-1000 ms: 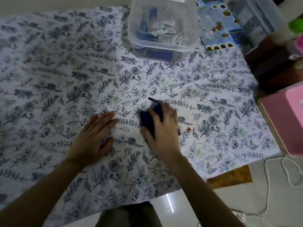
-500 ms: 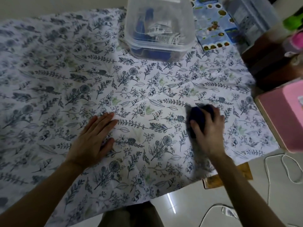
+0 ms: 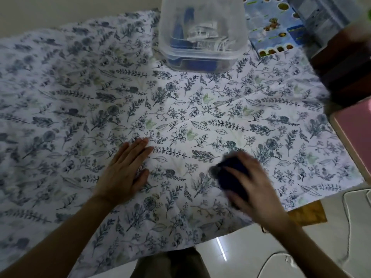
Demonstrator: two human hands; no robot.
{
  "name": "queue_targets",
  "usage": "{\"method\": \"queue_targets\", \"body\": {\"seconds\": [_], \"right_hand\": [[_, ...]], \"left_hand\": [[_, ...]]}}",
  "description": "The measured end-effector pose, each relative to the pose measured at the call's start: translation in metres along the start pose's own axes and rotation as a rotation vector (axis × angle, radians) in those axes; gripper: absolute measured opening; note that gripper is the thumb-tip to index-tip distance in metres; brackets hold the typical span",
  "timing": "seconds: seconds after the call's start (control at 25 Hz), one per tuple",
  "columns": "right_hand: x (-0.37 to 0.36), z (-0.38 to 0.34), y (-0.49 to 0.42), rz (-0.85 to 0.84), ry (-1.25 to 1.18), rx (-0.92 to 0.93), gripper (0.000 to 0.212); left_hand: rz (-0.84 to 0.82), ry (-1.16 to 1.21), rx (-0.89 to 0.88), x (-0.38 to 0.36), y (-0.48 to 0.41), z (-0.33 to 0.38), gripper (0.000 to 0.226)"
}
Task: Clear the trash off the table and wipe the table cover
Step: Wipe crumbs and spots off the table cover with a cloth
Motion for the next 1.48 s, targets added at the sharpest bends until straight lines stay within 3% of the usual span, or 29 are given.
{"method": "queue_targets", "body": {"seconds": [0.16, 0.32, 0.48, 0.68, 0.88, 1.08, 1.2, 1.32, 1.4, 1.48], "right_hand": [[0.04, 0.087, -0.026, 0.142, 0.074, -0.326, 0.06], [0.03, 0.093, -0.105, 0.258, 0.144, -0.59, 0.062], [-0.001, 0.014, -0.172, 0.229, 0.127, -0.43, 0.057], [-0.044, -0.091, -0.157, 0.064, 0.08, 0.008, 0.053], [-0.041, -0.079, -0.077, -0.065, 0.0, 0.23, 0.056], [0.007, 0.0, -0.051, 0.028, -0.021, 0.109, 0.054], [0.016, 0.034, -0.079, 0.201, 0.029, -0.223, 0.053], [0.008, 0.024, -0.115, 0.325, 0.056, -0.504, 0.057], [-0.008, -0.013, -0.137, 0.289, 0.065, -0.449, 0.054], [-0.026, -0.06, -0.145, 0.217, 0.077, -0.28, 0.053]], "left_hand": [[0.009, 0.014, 0.0, -0.001, 0.0, -0.001, 0.059], [0.011, 0.01, 0.01, -0.004, 0.001, -0.004, 0.059], [0.007, 0.014, 0.007, -0.004, 0.001, -0.004, 0.06], [-0.002, 0.018, 0.02, -0.003, 0.001, -0.006, 0.06], [0.007, 0.036, 0.055, -0.002, 0.001, -0.008, 0.062], [0.02, 0.014, 0.046, -0.002, 0.0, -0.009, 0.061], [0.013, -0.004, 0.044, -0.002, 0.001, -0.009, 0.061], [0.007, -0.011, 0.053, -0.003, 0.002, -0.009, 0.061], [0.003, -0.014, 0.049, -0.002, 0.002, -0.008, 0.062], [0.0, -0.022, 0.053, -0.002, 0.003, -0.008, 0.063]]}}
Point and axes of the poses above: each hand's wrist, its own y-axis away from the middle knuckle, its own x-axis out of the back of the hand, z = x × y, the point moved 9 cm from there along -y, towards the middle knuckle, and after that the axes turned 7 degrees about z, right-handed, at the moved point
